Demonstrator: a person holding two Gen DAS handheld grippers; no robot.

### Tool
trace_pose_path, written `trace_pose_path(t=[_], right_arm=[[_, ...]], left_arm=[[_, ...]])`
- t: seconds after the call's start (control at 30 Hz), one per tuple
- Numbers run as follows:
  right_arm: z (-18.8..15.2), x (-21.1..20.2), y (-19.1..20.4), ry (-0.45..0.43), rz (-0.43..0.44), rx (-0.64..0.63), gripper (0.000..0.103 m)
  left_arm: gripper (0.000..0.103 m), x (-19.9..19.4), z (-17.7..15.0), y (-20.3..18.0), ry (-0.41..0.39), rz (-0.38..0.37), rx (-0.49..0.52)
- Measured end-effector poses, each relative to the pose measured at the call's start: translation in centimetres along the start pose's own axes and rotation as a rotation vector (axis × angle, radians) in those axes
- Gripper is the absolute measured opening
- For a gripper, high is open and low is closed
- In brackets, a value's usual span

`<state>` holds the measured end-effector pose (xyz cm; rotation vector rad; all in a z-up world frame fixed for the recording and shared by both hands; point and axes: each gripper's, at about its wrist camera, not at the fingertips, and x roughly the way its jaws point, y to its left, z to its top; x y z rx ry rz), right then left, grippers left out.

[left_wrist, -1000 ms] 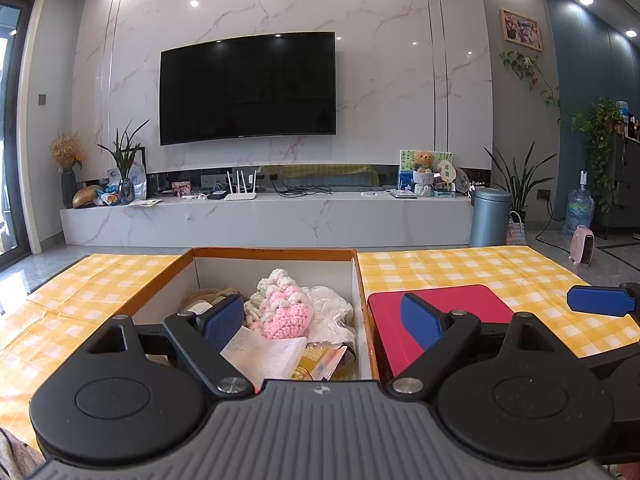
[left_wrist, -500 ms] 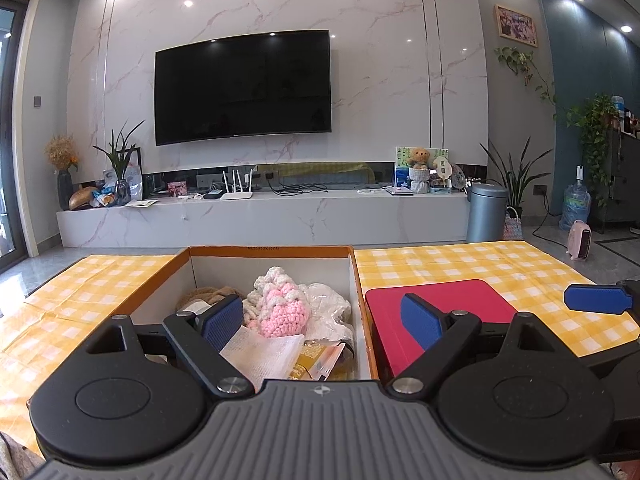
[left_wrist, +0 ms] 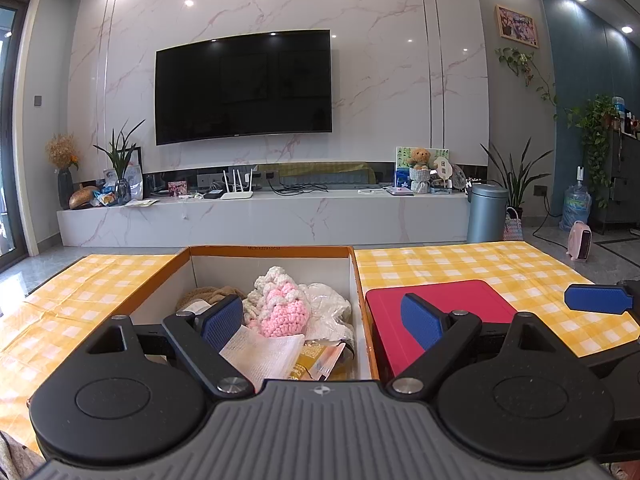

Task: Organize soft objects

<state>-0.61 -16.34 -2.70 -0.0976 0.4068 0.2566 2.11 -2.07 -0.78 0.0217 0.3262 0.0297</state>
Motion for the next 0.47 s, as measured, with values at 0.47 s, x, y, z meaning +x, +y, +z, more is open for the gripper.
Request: trace_pose_path(t=[0.47], right_arm=[[-0.13,0.07,-0.16,0.003,-0.003,-0.001,0.1]], left_arm=[[0.103,0.09,-0.1,0.05,-0.003,0.002,0.005]])
